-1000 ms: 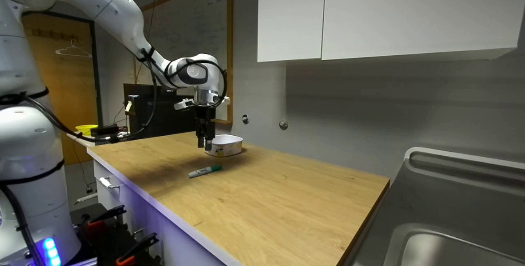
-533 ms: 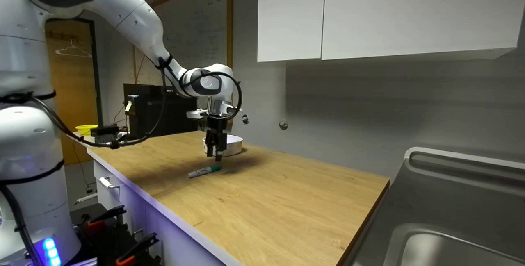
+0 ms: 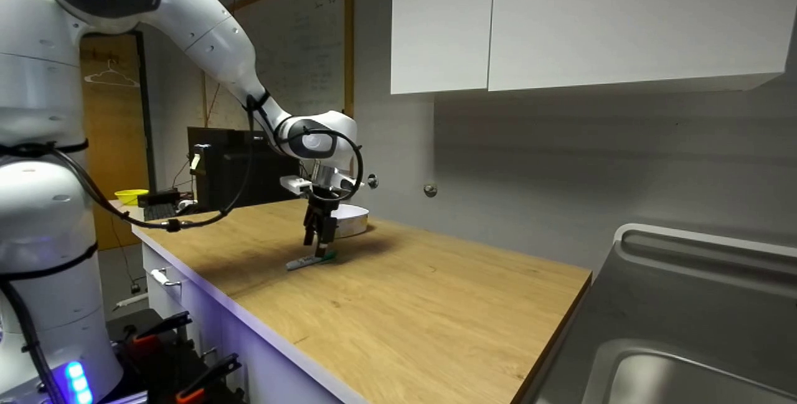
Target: Put the marker in the bowl
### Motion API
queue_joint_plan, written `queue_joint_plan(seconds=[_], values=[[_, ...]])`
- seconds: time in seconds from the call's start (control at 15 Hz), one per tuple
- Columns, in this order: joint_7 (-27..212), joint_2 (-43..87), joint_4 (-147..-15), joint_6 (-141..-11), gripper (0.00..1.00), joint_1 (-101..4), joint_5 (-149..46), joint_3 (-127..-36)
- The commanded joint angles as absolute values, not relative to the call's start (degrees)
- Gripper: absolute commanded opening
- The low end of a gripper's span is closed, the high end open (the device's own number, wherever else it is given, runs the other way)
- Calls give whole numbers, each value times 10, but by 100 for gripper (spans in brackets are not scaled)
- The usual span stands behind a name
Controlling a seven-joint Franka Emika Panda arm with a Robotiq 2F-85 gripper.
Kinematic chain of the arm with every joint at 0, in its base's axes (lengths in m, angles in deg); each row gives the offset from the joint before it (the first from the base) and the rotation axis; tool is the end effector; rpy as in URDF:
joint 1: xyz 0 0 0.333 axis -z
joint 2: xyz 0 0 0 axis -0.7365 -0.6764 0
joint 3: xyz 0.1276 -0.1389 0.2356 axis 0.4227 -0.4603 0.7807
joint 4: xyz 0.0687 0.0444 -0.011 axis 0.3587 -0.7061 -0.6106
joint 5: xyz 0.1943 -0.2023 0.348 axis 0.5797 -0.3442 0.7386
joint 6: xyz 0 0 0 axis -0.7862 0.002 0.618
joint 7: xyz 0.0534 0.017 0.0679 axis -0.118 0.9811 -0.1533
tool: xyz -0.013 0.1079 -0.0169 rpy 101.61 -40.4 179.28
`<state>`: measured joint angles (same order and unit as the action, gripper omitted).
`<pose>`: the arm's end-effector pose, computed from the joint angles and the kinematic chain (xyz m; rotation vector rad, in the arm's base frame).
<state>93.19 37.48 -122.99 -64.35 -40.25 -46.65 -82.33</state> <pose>0.5062 -0.1046 0.2501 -3.0453 0.4983 0.3373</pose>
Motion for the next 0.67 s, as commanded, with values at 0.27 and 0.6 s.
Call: queue_joint_plan(seconds=[0.27,0.6], values=[[912,362,-1242,-657,75,-400,-462,-837],[898,367,-1243,-659,37,-398,-463,-843]])
